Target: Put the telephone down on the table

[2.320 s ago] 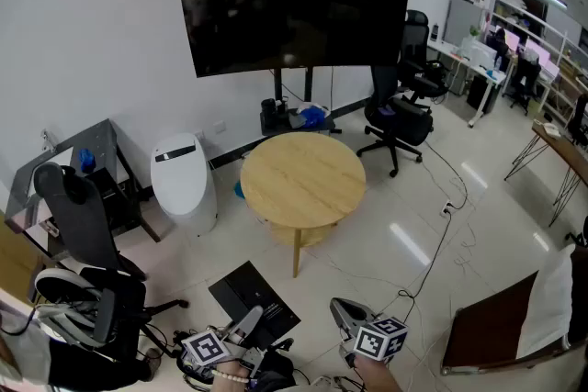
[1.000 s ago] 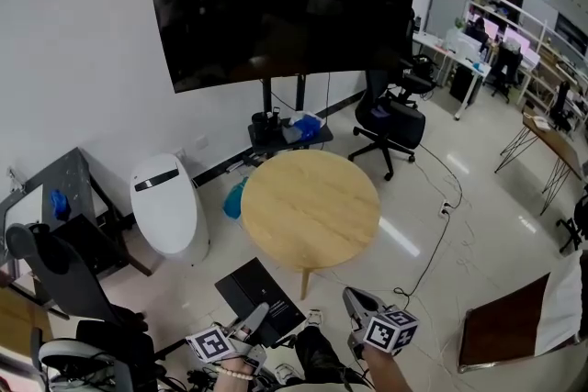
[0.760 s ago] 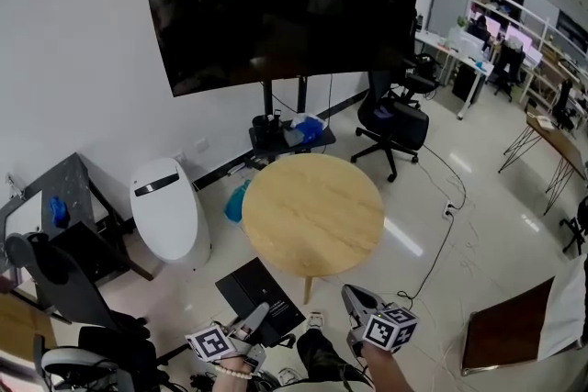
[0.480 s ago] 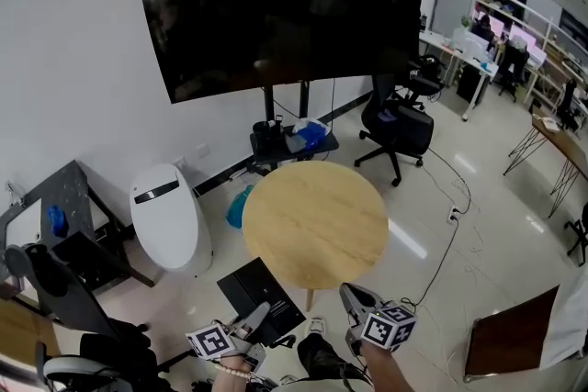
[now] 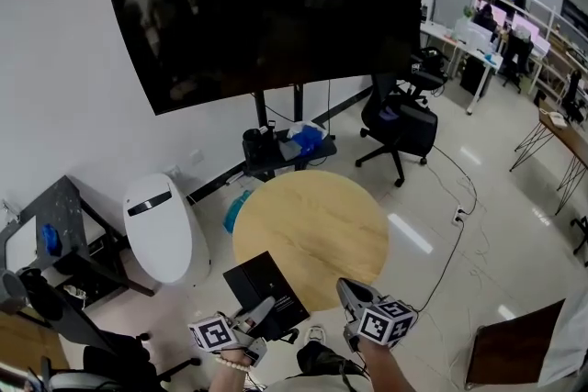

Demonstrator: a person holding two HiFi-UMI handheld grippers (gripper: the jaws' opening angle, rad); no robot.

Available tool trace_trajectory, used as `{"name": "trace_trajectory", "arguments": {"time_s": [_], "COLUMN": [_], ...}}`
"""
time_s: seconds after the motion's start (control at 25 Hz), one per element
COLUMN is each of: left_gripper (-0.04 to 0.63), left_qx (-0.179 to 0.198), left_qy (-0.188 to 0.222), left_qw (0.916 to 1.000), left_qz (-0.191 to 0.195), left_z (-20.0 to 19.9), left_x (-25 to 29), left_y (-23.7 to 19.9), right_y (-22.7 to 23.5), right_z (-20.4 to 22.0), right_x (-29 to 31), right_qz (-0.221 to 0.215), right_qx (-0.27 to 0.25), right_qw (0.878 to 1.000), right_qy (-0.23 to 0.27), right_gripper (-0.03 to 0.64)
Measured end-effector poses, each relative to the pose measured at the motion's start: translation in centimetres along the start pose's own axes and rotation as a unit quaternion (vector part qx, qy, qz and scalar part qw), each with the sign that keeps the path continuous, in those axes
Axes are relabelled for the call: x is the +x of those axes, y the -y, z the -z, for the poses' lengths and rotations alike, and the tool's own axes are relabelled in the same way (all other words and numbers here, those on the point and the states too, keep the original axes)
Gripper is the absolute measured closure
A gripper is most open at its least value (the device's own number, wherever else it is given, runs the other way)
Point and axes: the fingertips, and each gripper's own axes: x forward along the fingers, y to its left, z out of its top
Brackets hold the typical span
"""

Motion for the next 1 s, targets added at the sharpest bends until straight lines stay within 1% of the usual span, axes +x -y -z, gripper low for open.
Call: {"name": "trace_trajectory", "arguments": {"time_s": [0.16,0.32,0.44,0.72,0.84,1.0], "left_gripper": [0.426,0.426,0.426,0.426,0.426,0.426], "left_qx": [0.004,0.0,0.001,0.013,0.014,0.018], "left_qy": [-0.006,-0.015,-0.03,-0.079,-0.109,-0.151], "left_qw": [1.0,0.9998,0.9995,0.9967,0.9938,0.9882], "left_qz": [-0.003,-0.01,-0.015,-0.014,-0.018,-0.021], "left_z": [-1.2,-2.0,-2.3,-3.2,-3.8,-3.7], "left_x": [2.8,5.3,6.9,10.4,11.9,13.7], "left_y": [-0.6,-1.3,-2.1,-3.6,-4.8,-6.8], "right_y": [2.1,3.6,4.6,6.7,7.1,7.8], "right_z": [-1.5,-2.3,-2.9,-4.0,-4.3,-4.5], "right_x": [1.8,3.3,4.1,5.6,6.6,7.5], "right_qz": [-0.006,-0.011,-0.011,0.008,0.019,0.037], "right_qx": [0.011,0.007,0.01,0.008,0.009,0.008], "right_qw": [1.0,1.0,1.0,1.0,0.999,0.999], "right_qy": [0.004,-0.008,-0.013,-0.024,-0.025,-0.022], "right_gripper": [0.615,0.615,0.615,0.615,0.615,0.615]}}
